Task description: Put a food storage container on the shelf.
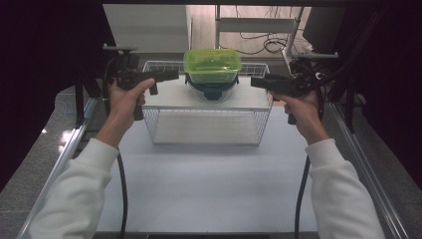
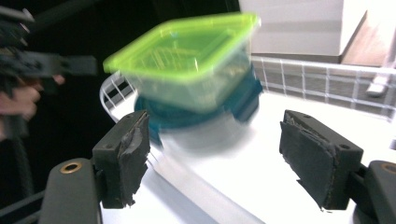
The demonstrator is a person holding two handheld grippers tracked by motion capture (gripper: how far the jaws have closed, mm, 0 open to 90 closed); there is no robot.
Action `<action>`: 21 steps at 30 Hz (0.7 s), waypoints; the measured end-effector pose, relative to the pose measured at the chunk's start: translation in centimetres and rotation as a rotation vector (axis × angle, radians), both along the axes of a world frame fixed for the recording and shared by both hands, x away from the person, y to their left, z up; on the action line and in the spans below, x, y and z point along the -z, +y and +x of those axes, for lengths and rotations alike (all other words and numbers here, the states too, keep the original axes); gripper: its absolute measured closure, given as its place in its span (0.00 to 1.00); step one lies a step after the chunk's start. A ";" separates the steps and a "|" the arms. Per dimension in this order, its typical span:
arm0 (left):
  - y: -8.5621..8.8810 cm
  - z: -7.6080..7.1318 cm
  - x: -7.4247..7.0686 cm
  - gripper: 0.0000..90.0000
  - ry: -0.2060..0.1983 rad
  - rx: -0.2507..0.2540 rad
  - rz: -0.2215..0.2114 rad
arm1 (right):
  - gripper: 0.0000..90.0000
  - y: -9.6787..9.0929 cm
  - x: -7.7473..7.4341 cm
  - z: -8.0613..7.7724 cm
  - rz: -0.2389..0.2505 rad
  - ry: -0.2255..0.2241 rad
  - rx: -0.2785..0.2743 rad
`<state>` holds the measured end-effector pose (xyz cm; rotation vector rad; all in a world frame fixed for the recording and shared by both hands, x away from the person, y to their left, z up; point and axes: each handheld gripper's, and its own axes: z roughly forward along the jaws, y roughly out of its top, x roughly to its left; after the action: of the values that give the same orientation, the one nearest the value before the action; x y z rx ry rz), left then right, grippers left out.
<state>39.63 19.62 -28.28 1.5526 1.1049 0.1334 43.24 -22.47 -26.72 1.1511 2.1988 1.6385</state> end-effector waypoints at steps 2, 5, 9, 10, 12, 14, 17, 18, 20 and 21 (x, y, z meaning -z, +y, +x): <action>0.1 -1.3 0.8 0.24 -0.011 0.003 0.034 | 0.27 -0.4 0.7 -0.9 -0.038 -0.016 -0.007; 0.3 -2.9 2.2 0.24 -0.012 0.009 0.054 | 0.27 -0.9 2.1 -2.2 -0.066 -0.027 -0.024; 0.5 -4.8 4.5 0.24 0.011 0.024 0.071 | 0.27 -1.0 4.0 -4.3 -0.097 -0.044 -0.050; 0.5 -5.3 5.0 0.24 0.015 0.031 0.074 | 0.27 -1.1 4.5 -4.8 -0.104 -0.044 -0.056; 0.5 -6.3 6.1 0.24 0.015 0.036 0.099 | 0.27 -1.1 5.5 -5.8 -0.117 -0.044 -0.062; 0.6 -7.5 7.4 0.24 0.016 0.035 0.117 | 0.27 -1.3 6.7 -7.0 -0.123 -0.035 -0.075; 0.7 -8.6 8.8 0.25 0.026 0.033 0.119 | 0.27 -1.5 7.9 -8.1 -0.141 -0.032 -0.073; 0.7 -9.0 9.4 0.25 0.033 0.037 0.120 | 0.27 -1.6 8.4 -8.6 -0.149 -0.028 -0.072; 0.6 -9.8 10.6 0.25 0.043 0.043 0.137 | 0.27 -1.7 9.7 -9.4 -0.156 -0.007 -0.070; 0.5 -10.2 11.1 0.25 0.051 0.047 0.146 | 0.26 -1.8 10.2 -9.7 -0.160 0.001 -0.070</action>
<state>29.41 20.15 -39.42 1.7189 1.1177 0.1461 33.52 -24.25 -36.88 1.0438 2.3465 1.4559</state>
